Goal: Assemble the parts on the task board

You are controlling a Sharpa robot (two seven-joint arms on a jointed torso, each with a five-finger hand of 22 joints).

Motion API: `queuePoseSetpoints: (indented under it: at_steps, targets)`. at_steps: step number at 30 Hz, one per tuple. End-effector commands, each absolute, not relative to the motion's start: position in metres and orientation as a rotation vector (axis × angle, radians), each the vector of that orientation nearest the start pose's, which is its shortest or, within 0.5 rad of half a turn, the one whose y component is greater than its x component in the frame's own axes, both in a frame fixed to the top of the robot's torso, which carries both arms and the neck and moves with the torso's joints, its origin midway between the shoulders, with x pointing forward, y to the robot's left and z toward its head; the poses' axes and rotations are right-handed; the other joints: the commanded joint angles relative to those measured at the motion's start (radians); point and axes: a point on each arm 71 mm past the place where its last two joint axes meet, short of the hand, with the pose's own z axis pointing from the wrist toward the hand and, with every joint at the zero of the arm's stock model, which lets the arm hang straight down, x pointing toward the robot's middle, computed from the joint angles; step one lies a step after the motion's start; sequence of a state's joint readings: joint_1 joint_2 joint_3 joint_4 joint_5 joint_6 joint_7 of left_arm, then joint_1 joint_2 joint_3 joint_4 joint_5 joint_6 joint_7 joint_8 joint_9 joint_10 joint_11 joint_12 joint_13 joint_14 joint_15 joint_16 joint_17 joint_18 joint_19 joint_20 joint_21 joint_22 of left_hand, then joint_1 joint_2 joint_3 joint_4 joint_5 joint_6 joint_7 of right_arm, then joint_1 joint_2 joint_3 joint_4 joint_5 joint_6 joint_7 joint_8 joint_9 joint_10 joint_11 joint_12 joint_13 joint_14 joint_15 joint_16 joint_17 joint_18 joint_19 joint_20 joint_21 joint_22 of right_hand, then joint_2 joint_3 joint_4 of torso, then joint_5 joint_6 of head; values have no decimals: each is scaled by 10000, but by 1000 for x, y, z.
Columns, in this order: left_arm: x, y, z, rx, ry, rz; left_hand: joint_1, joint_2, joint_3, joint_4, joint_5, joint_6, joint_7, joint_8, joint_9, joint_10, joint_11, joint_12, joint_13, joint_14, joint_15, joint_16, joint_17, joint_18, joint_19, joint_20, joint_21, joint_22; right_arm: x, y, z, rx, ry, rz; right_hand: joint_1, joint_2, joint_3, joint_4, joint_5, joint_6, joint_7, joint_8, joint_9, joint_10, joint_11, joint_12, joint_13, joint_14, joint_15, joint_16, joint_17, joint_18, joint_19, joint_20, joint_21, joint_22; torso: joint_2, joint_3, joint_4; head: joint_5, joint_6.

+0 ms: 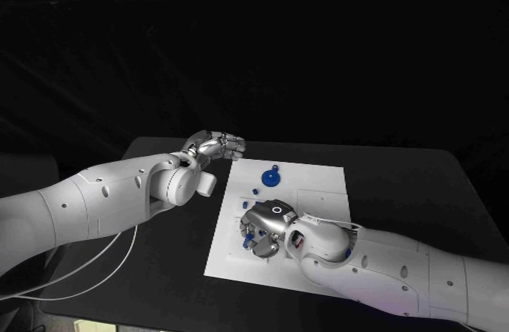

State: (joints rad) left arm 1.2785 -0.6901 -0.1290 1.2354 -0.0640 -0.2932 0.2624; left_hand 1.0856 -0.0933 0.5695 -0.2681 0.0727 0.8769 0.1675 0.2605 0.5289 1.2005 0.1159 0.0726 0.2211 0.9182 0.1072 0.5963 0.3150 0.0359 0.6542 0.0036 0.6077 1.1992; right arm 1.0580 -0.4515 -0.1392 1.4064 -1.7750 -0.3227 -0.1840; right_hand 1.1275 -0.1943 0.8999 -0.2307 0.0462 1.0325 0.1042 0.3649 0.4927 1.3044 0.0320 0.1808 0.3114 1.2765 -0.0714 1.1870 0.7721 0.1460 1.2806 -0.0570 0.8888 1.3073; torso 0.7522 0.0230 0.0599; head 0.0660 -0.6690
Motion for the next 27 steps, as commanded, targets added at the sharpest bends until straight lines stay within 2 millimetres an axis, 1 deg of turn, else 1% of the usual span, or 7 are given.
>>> queuePoseSetpoints:
  at_steps: [1,6,11,14,16,19,27]
  targets:
    - [543,217,-191,-10739,15161,-13292,2,58,-71,0,30,-54,-21,68,-9,-14,12,-7,-11,61,28,-50,8,105,-35,65,-62,13,426,-28,-277,-5937,16617,7279,9,137,9,-41,31,58,2,33,9,32,2,53,13,-34,-79,25,-11,1158,9,-60,52,181,-6,12,-19,25,-28]
    - [543,218,-191,-10748,15157,-13276,2,58,-71,0,30,-54,-21,68,-9,-14,12,-7,-11,61,28,-50,8,105,-35,65,-62,13,427,-27,-280,-5991,16697,7197,9,137,9,-41,31,58,2,33,9,32,2,53,13,-34,-79,25,-11,1158,9,-60,52,181,2,17,-26,44,-64]
    - [543,218,-191,-10750,15167,-13279,1,57,-72,1,29,-55,-21,68,-9,-14,12,-7,-12,62,28,-53,11,105,-35,65,-63,14,424,-27,-286,-6101,16840,7140,4,150,7,-60,33,63,1,34,13,35,2,54,22,-28,-79,24,-12,1158,13,-63,55,181,-3,22,-11,73,-113]
    - [544,218,-191,-10756,15164,-13267,1,56,-72,2,29,-55,-21,69,-10,-15,12,-7,-12,62,28,-56,14,105,-35,66,-64,15,424,-27,-289,-6111,16893,7087,-2,159,4,-77,32,64,1,34,16,33,2,53,29,-23,-79,24,-12,1158,16,-65,58,182,-6,25,-19,99,-146]
    - [544,218,-191,-10755,15165,-13269,1,56,-72,2,29,-55,-21,69,-10,-15,12,-7,-12,62,28,-57,15,104,-35,66,-65,15,424,-27,-289,-6131,16884,7064,-4,162,3,-81,32,64,1,33,17,33,2,52,31,-22,-79,23,-13,1158,16,-66,59,182,-6,25,-19,99,-146]
    - [543,218,-191,-10751,15173,-13281,2,56,-73,3,29,-56,-20,69,-11,-15,12,-8,-13,62,29,-60,18,104,-35,66,-66,16,425,-28,-289,-6154,16905,6983,-9,168,1,-91,33,65,1,33,19,31,2,51,36,-20,-79,22,-13,1158,16,-67,60,182,-10,12,-26,106,-160]
    - [544,218,-191,-10757,15168,-13267,2,55,-73,4,29,-58,-20,69,-12,-16,13,-8,-14,63,29,-67,25,104,-35,66,-68,18,425,-29,-289,-6288,16683,6750,-14,176,0,-117,33,66,0,32,23,32,1,51,47,-17,-80,19,-14,1158,18,-69,63,182,-14,18,-28,123,-173]
